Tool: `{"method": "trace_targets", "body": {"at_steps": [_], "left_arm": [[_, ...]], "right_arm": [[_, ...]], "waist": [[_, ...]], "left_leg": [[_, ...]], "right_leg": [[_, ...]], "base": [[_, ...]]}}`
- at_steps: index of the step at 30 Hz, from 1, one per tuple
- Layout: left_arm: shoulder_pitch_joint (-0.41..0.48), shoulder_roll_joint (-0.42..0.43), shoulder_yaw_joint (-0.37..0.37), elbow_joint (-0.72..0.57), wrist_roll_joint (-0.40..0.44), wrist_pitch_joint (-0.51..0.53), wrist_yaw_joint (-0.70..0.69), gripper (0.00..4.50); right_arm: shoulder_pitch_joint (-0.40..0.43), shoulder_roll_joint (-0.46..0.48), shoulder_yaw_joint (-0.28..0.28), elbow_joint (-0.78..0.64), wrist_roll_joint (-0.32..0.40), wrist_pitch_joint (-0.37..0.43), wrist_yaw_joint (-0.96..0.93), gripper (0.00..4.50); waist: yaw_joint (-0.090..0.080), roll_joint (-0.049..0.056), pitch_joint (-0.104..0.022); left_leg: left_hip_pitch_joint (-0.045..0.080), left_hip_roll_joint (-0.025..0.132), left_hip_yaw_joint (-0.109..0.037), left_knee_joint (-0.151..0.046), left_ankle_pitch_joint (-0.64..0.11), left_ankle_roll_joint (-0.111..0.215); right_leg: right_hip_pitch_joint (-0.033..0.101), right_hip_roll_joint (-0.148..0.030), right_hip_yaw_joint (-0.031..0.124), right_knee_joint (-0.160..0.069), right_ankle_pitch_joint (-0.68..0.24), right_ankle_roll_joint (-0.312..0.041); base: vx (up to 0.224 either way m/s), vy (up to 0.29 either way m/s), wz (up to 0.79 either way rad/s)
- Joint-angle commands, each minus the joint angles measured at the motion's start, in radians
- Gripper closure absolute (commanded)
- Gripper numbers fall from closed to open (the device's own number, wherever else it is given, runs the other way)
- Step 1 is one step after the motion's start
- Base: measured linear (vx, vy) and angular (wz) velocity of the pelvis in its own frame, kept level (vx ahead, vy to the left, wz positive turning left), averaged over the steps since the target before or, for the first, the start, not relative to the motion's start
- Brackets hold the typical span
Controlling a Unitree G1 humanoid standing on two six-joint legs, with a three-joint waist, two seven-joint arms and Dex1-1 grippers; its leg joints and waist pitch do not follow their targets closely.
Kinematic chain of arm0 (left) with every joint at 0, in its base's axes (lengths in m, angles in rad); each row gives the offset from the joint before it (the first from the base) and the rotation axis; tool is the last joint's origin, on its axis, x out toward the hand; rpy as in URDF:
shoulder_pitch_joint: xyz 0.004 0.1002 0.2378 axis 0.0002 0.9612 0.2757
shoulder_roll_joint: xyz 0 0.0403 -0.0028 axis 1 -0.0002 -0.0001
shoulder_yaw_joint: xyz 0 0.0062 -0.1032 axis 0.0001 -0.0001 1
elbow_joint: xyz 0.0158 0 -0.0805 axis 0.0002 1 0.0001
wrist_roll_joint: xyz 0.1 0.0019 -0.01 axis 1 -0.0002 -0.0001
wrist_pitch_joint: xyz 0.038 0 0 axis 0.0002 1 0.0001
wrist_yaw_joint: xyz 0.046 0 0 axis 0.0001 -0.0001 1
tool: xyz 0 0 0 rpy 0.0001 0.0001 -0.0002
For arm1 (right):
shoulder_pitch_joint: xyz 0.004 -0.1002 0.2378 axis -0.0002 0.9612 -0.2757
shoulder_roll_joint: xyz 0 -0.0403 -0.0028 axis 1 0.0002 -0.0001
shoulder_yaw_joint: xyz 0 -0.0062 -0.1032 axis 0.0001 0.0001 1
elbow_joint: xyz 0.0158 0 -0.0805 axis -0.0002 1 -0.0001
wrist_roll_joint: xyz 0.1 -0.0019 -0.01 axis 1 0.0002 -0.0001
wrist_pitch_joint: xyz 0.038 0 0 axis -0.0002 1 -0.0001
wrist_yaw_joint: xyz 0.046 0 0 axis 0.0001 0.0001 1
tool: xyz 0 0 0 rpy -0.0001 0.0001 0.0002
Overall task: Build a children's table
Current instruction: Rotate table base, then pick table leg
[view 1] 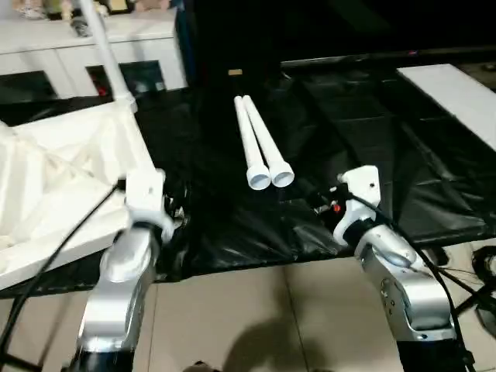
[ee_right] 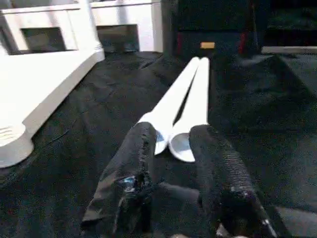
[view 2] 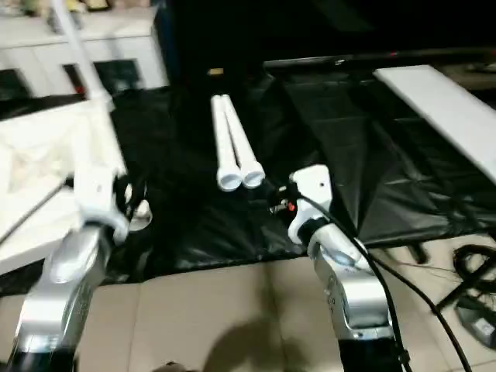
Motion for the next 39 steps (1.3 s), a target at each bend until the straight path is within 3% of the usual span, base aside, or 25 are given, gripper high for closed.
{"method": "trace_targets", "body": {"at_steps": [1,3,6,7,12,13,14,15,17,18,20,22,24,26,27,28,29,31,32,33,34,36,37,38,39], "left_arm": [[0.009,-0.001,0.000,-0.031,0.001,0.016,0.014,2.51],[0.057,-0.014,0.000,-0.084,-0.024,0.043,0.017,2.18],[0.083,-0.020,-0.010,-0.111,-0.016,0.035,0.020,2.16],[0.092,-0.023,-0.012,-0.120,-0.013,0.039,0.024,2.08],[0.117,-0.026,-0.011,-0.151,0.006,0.046,0.037,1.49],[0.129,-0.022,0.001,-0.170,0.005,0.053,0.042,1.49],[0.131,-0.021,0.005,-0.174,0.004,0.055,0.043,1.38],[0.133,-0.020,0.008,-0.177,0.002,0.057,0.043,1.33],[0.131,-0.016,0.008,-0.176,0.004,0.057,0.042,1.28],[0.128,-0.014,0.008,-0.171,0.005,0.055,0.040,1.18],[0.114,-0.005,0.010,-0.157,0.005,0.054,0.035,1.05],[0.102,-0.001,0.008,-0.146,0.008,0.054,0.031,0.91],[0.088,0.003,0.009,-0.132,-0.005,0.051,0.014,0.73],[0.076,0.006,0.006,-0.122,-0.001,0.053,0.012,0.62],[0.054,0.012,0.010,-0.104,0.000,0.056,0.010,0.49],[0.054,0.012,0.010,-0.104,0.000,0.056,0.010,0.49],[0.043,0.016,0.012,-0.091,0.004,0.053,0.014,0.41],[0.033,0.020,0.018,-0.079,0.002,0.048,0.013,0.15],[0.024,0.026,0.025,-0.069,0.000,0.043,0.013,0.07],[0.023,0.026,0.031,-0.070,-0.006,0.048,0.014,0.05],[0.025,0.025,0.031,-0.074,-0.002,0.056,0.019,0.03],[0.032,0.025,0.021,-0.076,0.004,0.053,0.017,0.00],[0.036,0.026,0.015,-0.076,0.006,0.048,0.013,0.00],[0.038,0.024,0.013,-0.076,0.000,0.047,0.007,0.00],[0.040,0.022,0.010,-0.078,-0.017,0.042,-0.012,0.00]], "right_arm": [[0.004,0.001,0.011,-0.034,0.009,0.017,0.011,2.80],[0.013,-0.009,0.022,-0.057,0.022,0.025,0.040,2.49],[0.021,-0.017,0.034,-0.054,0.023,0.017,0.051,2.43],[0.025,-0.019,0.043,-0.051,0.023,0.013,0.058,2.36],[0.031,-0.023,0.084,-0.042,0.021,0.011,0.084,1.82],[0.040,-0.016,0.101,-0.058,0.028,0.016,0.095,1.82],[0.044,-0.013,0.105,-0.063,0.033,0.018,0.100,1.73],[0.047,-0.012,0.108,-0.067,0.037,0.021,0.104,1.66],[0.051,-0.011,0.111,-0.070,0.035,0.021,0.102,1.60],[0.055,-0.011,0.110,-0.071,0.034,0.019,0.101,1.50],[0.057,-0.012,0.100,-0.072,0.028,0.012,0.085,1.38],[0.054,-0.014,0.092,-0.070,0.028,0.008,0.078,1.21],[0.045,-0.015,0.086,-0.061,0.020,0.006,0.064,0.96],[0.039,-0.016,0.078,-0.059,0.023,0.003,0.064,0.86],[0.026,-0.019,0.068,-0.056,0.017,0.000,0.052,0.72],[0.026,-0.019,0.068,-0.056,0.017,0.000,0.052,0.72],[0.018,-0.020,0.062,-0.055,0.023,0.000,0.049,0.59],[0.008,-0.021,0.060,-0.053,0.023,0.001,0.045,0.40],[-0.004,-0.021,0.061,-0.051,0.027,0.004,0.045,0.34],[-0.014,-0.023,0.064,-0.046,0.025,0.004,0.047,0.28],[-0.023,-0.022,0.065,-0.038,0.024,0.004,0.048,0.23],[-0.035,-0.019,0.065,-0.021,0.021,0.007,0.043,0.06],[-0.043,-0.018,0.066,-0.008,0.011,0.010,0.032,0.06],[-0.049,-0.017,0.068,-0.001,0.004,0.012,0.025,0.06],[-0.062,-0.015,0.071,0.008,-0.001,0.019,0.017,0.06]], "waist": [[0.012,-0.017,-0.043],[0.019,-0.004,-0.043],[0.028,-0.007,-0.040],[0.047,-0.022,-0.030],[0.045,-0.028,-0.034],[0.035,-0.018,-0.027],[0.029,-0.005,-0.018],[0.032,0.011,-0.012],[0.022,0.009,-0.027],[0.017,-0.002,-0.022],[0.022,-0.006,-0.022],[0.055,-0.015,-0.058],[0.055,-0.007,-0.088],[0.028,0.014,-0.100],[-0.007,0.032,-0.105],[-0.042,0.018,-0.117],[-0.041,0.018,-0.115],[-0.022,-0.019,-0.098],[0.021,-0.077,-0.074],[0.046,-0.070,-0.072],[0.044,-0.076,-0.068],[0.046,-0.043,-0.071],[0.044,0.007,-0.084],[0.041,0.010,-0.075],[0.025,0.037,-0.107]], "left_leg": [[0.007,0.043,0.002,-0.073,-0.185,-0.005],[-0.007,0.066,0.010,-0.100,-0.233,-0.023],[0.006,0.067,0.015,-0.103,-0.344,-0.037],[-0.058,0.035,-0.020,-0.127,-0.354,0.005],[-0.042,0.008,-0.026,-0.059,-0.350,0.058],[0.001,0.028,-0.011,-0.028,-0.401,0.044],[-0.025,0.037,-0.019,-0.076,-0.449,0.041],[-0.022,0.031,-0.019,-0.104,-0.528,0.026],[0.100,0.099,-0.036,-0.141,-0.799,-0.048],[0.109,0.112,-0.046,-0.163,-0.795,-0.038],[0.101,0.083,-0.026,-0.151,-0.674,0.008],[-0.011,0.028,0.041,-0.085,-0.177,0.118],[0.000,0.022,0.043,-0.070,0.077,0.207],[0.085,0.033,-0.004,-0.064,0.229,0.354],[0.186,0.092,-0.081,-0.058,0.317,0.533],[0.232,0.160,-0.152,-0.064,0.487,0.687],[0.226,0.169,-0.177,-0.065,0.595,0.730],[0.143,0.060,-0.128,-0.037,0.503,0.578],[-0.024,-0.106,-0.019,0.041,0.122,0.389],[-0.070,-0.083,-0.012,0.120,-0.033,0.256],[-0.067,-0.079,-0.003,0.102,0.063,0.125],[-0.027,-0.049,-0.001,0.008,0.180,0.060],[-0.023,0.007,-0.021,-0.053,0.227,0.095],[-0.025,0.035,-0.037,-0.078,0.183,0.134],[0.050,0.099,-0.096,-0.040,0.351,0.200]], "right_leg": [[0.008,-0.060,0.048,-0.152,-0.591,-0.069],[0.027,-0.047,0.044,-0.127,-0.412,-0.109],[0.010,-0.054,0.052,-0.135,-0.484,-0.090],[0.059,-0.071,0.005,-0.121,-0.490,-0.085],[0.091,-0.128,-0.038,-0.187,-0.735,-0.076],[0.090,-0.126,-0.056,-0.214,-0.840,-0.091],[0.126,-0.079,-0.068,-0.186,-0.745,-0.092],[0.127,-0.044,-0.074,-0.165,-0.711,-0.079],[0.058,0.003,-0.015,-0.093,-0.462,-0.096],[0.049,0.011,0.014,-0.075,-0.331,-0.094],[0.050,-0.008,0.050,-0.110,-0.310,-0.112],[0.172,-0.056,0.084,-0.168,-0.231,-0.114],[0.180,-0.019,0.059,-0.144,-0.011,-0.059],[0.117,0.054,0.030,-0.072,0.170,0.018],[-0.003,0.051,0.028,0.001,0.046,0.039],[-0.076,0.018,0.055,0.060,-0.121,0.071],[-0.094,0.000,0.074,0.082,-0.148,0.089],[-0.062,-0.033,0.142,0.014,0.022,0.081],[0.104,-0.050,0.208,-0.083,0.114,0.159],[0.150,-0.121,0.247,-0.096,0.264,0.135],[0.133,-0.080,0.181,-0.072,0.462,0.131],[0.095,-0.043,0.120,-0.065,0.582,0.100],[0.107,-0.047,0.090,-0.048,0.559,0.055],[0.093,-0.024,0.075,-0.042,0.511,0.057],[0.042,0.003,0.070,0.019,0.431,0.027]], "base": [[0.000,0.000,0.00],[0.000,0.000,0.00],[0.000,0.000,0.00],[0.000,0.000,0.00],[0.025,-0.007,0.52],[0.075,-0.004,0.61],[0.096,0.015,0.48],[0.096,0.015,0.48],[0.116,-0.001,0.30],[0.133,-0.005,0.24],[0.145,0.002,0.01],[0.136,0.003,-0.05],[0.170,0.003,0.03],[0.239,-0.006,0.06],[0.241,-0.011,0.05],[0.176,-0.059,-0.16],[0.052,-0.148,-0.46],[-0.021,-0.170,-0.45],[-0.009,-0.097,-0.05],[-0.009,-0.097,-0.05],[0.118,-0.038,0.01],[0.090,-0.064,-0.19],[0.088,-0.005,-0.16],[0.115,0.042,-0.16],[0.115,0.042,-0.16]]}}
